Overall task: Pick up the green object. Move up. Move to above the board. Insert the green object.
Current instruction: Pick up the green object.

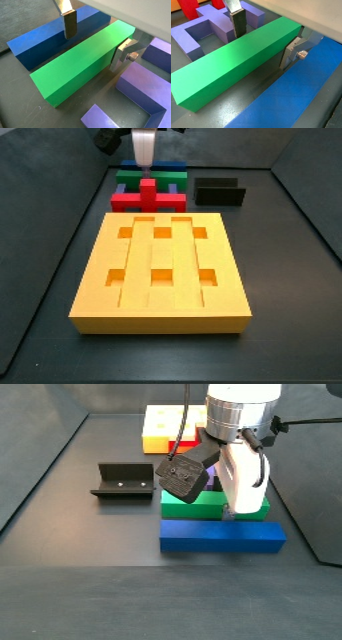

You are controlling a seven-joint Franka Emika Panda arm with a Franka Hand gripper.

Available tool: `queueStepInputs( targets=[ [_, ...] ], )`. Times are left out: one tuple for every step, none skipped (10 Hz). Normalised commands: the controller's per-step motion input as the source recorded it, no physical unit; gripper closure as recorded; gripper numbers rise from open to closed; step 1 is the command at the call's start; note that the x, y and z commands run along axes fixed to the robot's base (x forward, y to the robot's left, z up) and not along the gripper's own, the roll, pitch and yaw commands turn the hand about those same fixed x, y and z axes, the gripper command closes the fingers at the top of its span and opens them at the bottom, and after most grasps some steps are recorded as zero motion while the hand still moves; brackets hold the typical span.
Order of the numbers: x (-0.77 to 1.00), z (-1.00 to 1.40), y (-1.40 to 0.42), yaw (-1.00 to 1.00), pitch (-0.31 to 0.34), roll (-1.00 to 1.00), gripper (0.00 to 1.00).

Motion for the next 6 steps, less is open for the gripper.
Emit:
queueStepInputs(
  targets=[
    [0.00,0.00,0.00,0.00,0.000,0.00,1.00],
    [0.00,0.00,0.00,0.00,0.000,0.00,1.00],
    [0.00,0.00,0.00,0.00,0.000,0.00,1.00],
    [0.00,0.00,0.00,0.00,0.000,0.00,1.00],
    [0.00,0.00,0.00,0.00,0.000,0.00,1.00],
    [0.00,0.00,0.00,0.00,0.000,0.00,1.00]
  ],
)
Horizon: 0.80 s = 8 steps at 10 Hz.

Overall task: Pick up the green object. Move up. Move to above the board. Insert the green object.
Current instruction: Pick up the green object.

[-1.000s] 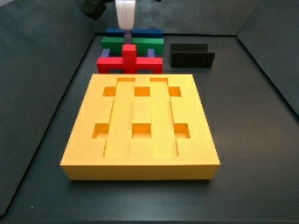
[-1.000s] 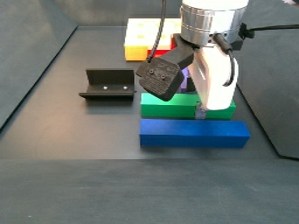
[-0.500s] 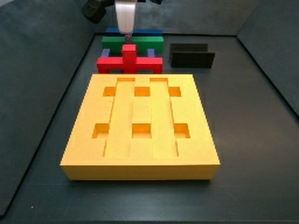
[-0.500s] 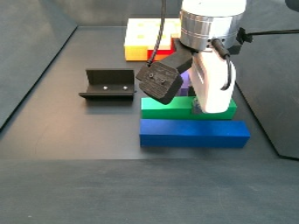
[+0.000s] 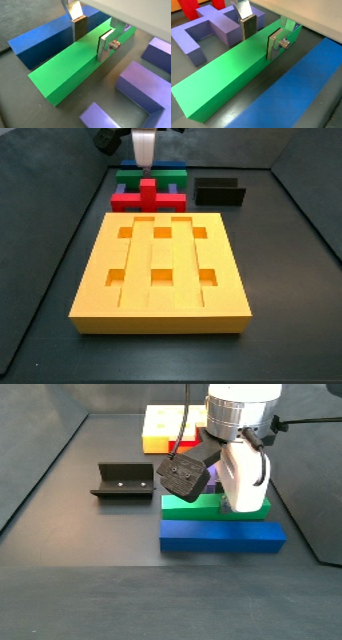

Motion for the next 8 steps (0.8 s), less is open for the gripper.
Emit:
queueStepInputs(
  targets=[
    [0.00,0.00,0.00,0.00,0.000,0.00,1.00],
    [0.00,0.00,0.00,0.00,0.000,0.00,1.00],
    [0.00,0.00,0.00,0.00,0.000,0.00,1.00],
    [0.00,0.00,0.00,0.00,0.000,0.00,1.00],
    [0.00,0.00,0.00,0.00,0.000,0.00,1.00],
    [0.00,0.00,0.00,0.00,0.000,0.00,1.00],
    [0.00,0.00,0.00,0.00,0.000,0.00,1.00],
    [0.00,0.00,0.00,0.00,0.000,0.00,1.00]
  ],
)
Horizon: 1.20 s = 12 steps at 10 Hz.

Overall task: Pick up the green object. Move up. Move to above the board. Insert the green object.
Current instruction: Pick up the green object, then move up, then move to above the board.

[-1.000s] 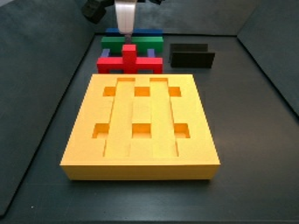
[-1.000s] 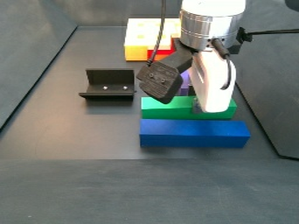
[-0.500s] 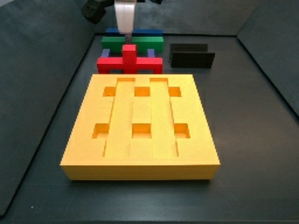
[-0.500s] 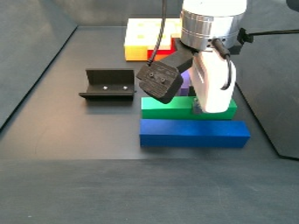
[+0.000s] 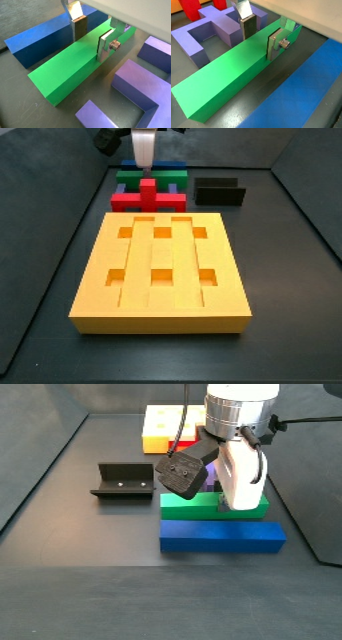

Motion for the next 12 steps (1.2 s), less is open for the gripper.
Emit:
queueStepInputs(
  targets=[
    [0.00,0.00,0.00,0.00,0.000,0.00,1.00],
    [0.00,0.00,0.00,0.00,0.000,0.00,1.00],
    [0.00,0.83,0.00,0.00,0.000,0.00,1.00],
    [-0.04,0.81,-0.03,-0.01,0.020,-0.01,1.00],
    [-0.07,0.70,-0.03,-0.01,0.038,0.01,1.00],
    [-0.05,0.33,-0.01,0.00,0.030,0.07,1.00],
    [0.00,1.40,0.00,0.00,0.000,0.00,1.00],
    [-0.01,1.40,0.00,0.00,0.040,-0.04,1.00],
    [-0.03,1.40,0.00,0.01,0.058,0.01,1.00],
    [0.01,1.40,0.00,0.00,0.048,0.02,1.00],
    [0.02,1.40,0.01,0.00,0.056,0.00,1.00],
    [0.02,1.40,0.02,0.00,0.095,0.00,1.00]
  ],
)
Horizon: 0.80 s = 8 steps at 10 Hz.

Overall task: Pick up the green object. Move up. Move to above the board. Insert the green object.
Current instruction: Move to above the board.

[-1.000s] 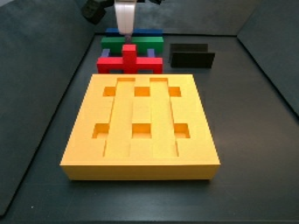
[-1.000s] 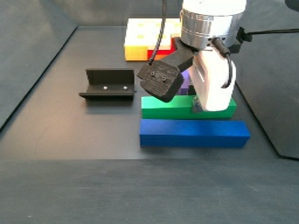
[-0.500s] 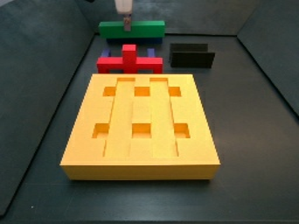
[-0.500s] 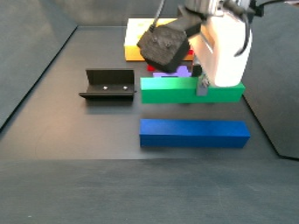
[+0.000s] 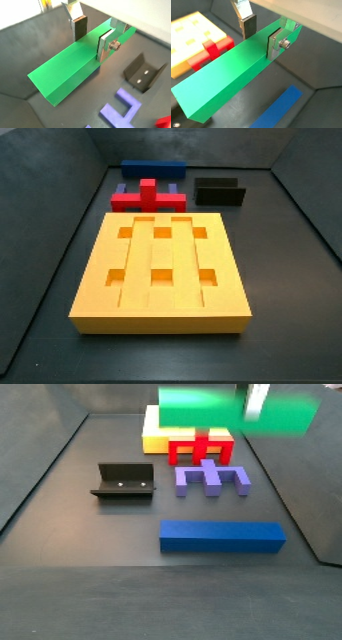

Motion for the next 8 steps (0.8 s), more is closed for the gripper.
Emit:
queueStepInputs(
  targets=[
    [0.01,0.86,0.00,0.01,0.083,0.01,1.00],
    [0.03,0.45,0.00,0.00,0.067,0.00,1.00],
    [0.05,0.21,0.01,0.00,0.073,0.00,1.00],
    [0.03,0.17,0.00,0.00,0.080,0.00,1.00],
    [0.25,0.17,-1.40,1.00,0.038,0.01,1.00],
    [0.25,0.15,-1.40,1.00,0.039,0.02,1.00],
    [0.25,0.16,-1.40,1.00,0.040,0.02,1.00],
    [0.25,0.16,-1.40,1.00,0.041,0.01,1.00]
  ],
)
